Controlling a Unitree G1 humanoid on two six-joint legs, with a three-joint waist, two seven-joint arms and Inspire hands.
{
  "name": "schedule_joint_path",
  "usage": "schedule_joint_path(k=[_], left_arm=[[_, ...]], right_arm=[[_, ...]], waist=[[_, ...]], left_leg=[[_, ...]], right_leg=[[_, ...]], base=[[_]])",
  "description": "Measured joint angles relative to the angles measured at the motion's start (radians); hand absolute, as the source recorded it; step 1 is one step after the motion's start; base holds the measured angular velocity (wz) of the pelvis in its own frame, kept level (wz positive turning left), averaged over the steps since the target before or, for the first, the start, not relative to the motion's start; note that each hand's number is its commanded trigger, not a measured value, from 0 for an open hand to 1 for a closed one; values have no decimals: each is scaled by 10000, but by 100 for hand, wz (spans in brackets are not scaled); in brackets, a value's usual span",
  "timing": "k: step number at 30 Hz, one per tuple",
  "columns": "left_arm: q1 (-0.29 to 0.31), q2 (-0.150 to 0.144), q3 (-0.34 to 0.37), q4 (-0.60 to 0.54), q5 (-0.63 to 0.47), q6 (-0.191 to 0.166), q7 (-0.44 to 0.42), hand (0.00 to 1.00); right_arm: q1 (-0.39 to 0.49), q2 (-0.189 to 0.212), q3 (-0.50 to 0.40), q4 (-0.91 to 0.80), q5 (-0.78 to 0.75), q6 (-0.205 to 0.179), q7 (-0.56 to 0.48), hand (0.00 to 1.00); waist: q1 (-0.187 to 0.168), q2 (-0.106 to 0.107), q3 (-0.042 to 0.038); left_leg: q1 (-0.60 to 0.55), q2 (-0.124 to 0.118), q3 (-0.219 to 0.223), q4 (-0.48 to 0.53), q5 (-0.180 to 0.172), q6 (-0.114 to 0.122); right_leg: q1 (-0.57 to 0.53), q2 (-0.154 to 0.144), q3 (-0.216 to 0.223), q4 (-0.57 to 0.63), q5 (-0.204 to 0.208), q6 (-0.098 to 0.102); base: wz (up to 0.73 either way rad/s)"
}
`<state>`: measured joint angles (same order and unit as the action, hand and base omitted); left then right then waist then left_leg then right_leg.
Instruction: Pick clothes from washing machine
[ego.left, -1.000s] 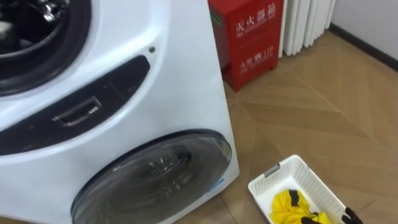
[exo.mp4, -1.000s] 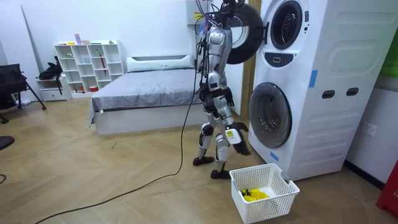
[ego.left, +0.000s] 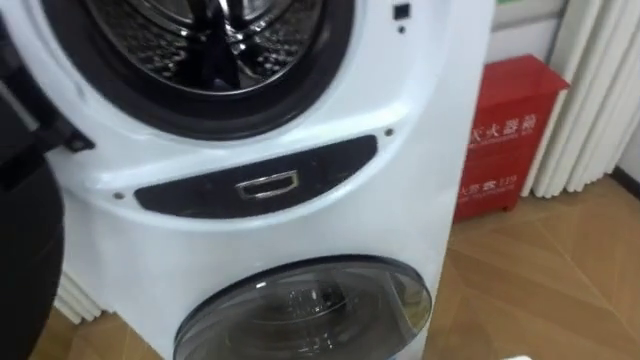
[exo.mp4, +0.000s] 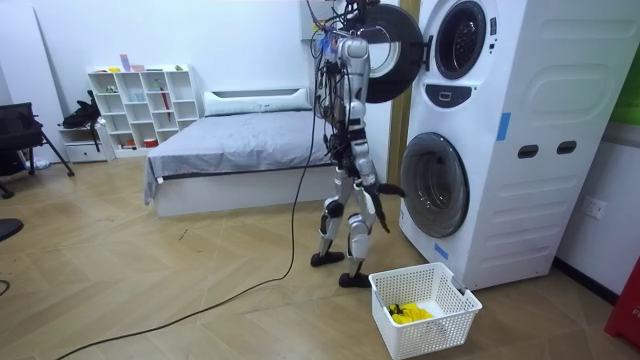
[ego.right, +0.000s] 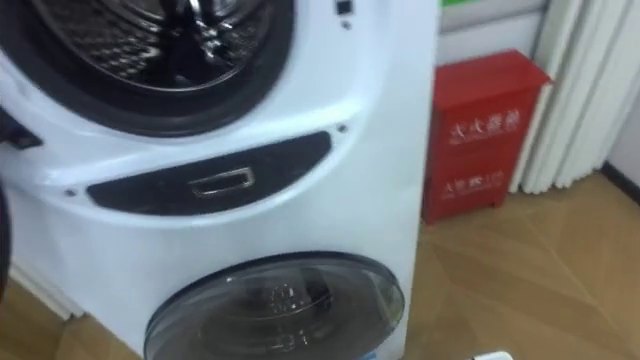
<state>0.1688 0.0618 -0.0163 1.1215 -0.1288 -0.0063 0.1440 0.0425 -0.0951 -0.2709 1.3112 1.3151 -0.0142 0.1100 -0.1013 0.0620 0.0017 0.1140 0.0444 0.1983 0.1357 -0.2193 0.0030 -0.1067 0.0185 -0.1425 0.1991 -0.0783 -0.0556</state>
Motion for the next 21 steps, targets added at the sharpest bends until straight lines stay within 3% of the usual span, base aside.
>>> schedule_joint_path(k=[1, 7, 13, 21], left_arm=[[157, -6, 284, -66, -56, 6, -1, 0], [631, 54, 1401, -500, -406, 74, 75, 0], [733, 329, 2402, -412, -252, 314, -61, 0], [994, 399, 2917, -310, -173, 335, 18, 0]], right_arm=[[32, -2, -140, -10, 0, 53, -69, 0], [215, -8, -963, 5, 620, 166, -443, 0], [606, -26, -1755, 93, 718, 355, -683, 0], [1344, -129, -2344, 440, 416, 483, -1029, 0]], waist=[[16, -108, -29], [248, -438, -5], [237, -571, -8], [154, -716, -57]], left_leg=[[50, 1, -87, 1, 0, -1], [361, -10, -341, -18, -7, -5], [379, 27, -390, -83, -66, -1], [365, 49, -455, -71, -225, 25]], right_leg=[[147, 3, -33, -92, -24, 27], [554, -12, -143, -169, -80, 85], [568, 9, -217, -124, -148, 84], [563, 12, -258, 81, -173, 97]], base=[[24], [10], [5], [0]])
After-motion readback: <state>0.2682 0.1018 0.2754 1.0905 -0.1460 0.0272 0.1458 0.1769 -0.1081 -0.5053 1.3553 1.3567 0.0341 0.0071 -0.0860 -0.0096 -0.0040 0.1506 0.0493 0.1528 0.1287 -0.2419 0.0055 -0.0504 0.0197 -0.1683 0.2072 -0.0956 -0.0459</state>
